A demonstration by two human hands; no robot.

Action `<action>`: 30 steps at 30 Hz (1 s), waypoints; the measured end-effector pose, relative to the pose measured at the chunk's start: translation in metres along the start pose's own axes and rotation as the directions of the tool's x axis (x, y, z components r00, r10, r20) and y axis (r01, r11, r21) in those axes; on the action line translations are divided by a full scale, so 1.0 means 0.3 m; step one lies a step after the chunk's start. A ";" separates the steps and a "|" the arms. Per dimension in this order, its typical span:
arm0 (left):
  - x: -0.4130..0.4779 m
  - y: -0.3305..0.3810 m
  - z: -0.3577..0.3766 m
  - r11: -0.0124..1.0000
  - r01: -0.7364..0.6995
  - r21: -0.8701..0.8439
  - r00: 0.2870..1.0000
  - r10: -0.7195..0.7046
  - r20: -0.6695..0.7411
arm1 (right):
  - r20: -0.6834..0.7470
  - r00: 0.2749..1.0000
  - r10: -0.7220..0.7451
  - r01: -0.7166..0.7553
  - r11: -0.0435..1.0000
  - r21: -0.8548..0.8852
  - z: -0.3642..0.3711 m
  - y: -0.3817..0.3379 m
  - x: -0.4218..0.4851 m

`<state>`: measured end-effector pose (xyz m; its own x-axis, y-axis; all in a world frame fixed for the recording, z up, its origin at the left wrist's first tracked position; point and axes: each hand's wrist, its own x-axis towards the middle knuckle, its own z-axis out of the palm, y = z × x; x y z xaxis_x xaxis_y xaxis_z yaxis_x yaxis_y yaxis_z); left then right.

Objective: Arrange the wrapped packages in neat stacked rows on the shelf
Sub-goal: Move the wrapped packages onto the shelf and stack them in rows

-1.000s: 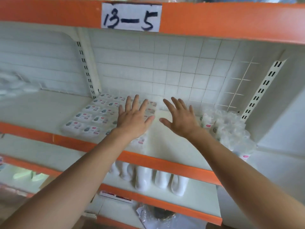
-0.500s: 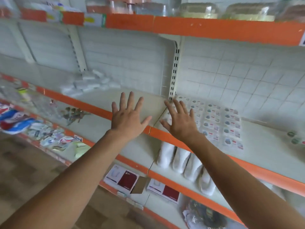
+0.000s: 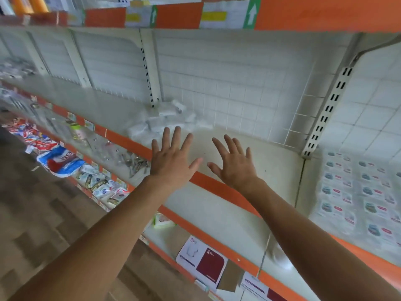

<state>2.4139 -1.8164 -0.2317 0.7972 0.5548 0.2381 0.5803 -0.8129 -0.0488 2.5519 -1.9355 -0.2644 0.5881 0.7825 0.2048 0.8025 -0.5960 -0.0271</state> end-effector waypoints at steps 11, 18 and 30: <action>0.388 -0.341 0.155 1.000 0.001 -0.003 0.997 -0.001 0.083 | 0.078 0.997 -0.029 0.028 1.000 0.011 0.162 -0.182 0.471; 0.592 -0.506 0.246 0.998 -0.052 -0.021 0.988 0.054 0.144 | 0.092 0.996 -0.010 0.003 0.998 0.068 0.235 -0.288 0.680; 0.837 -0.683 0.380 0.909 -0.398 -0.122 0.885 0.416 0.210 | 0.165 0.979 0.119 -0.141 0.981 0.132 0.308 -0.381 0.928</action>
<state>2.5141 -1.4904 -0.2725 0.9817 0.1900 -0.0130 0.1897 -0.9816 -0.0205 2.6333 -1.6328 -0.2946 0.6878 0.7250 0.0363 0.7176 -0.6715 -0.1850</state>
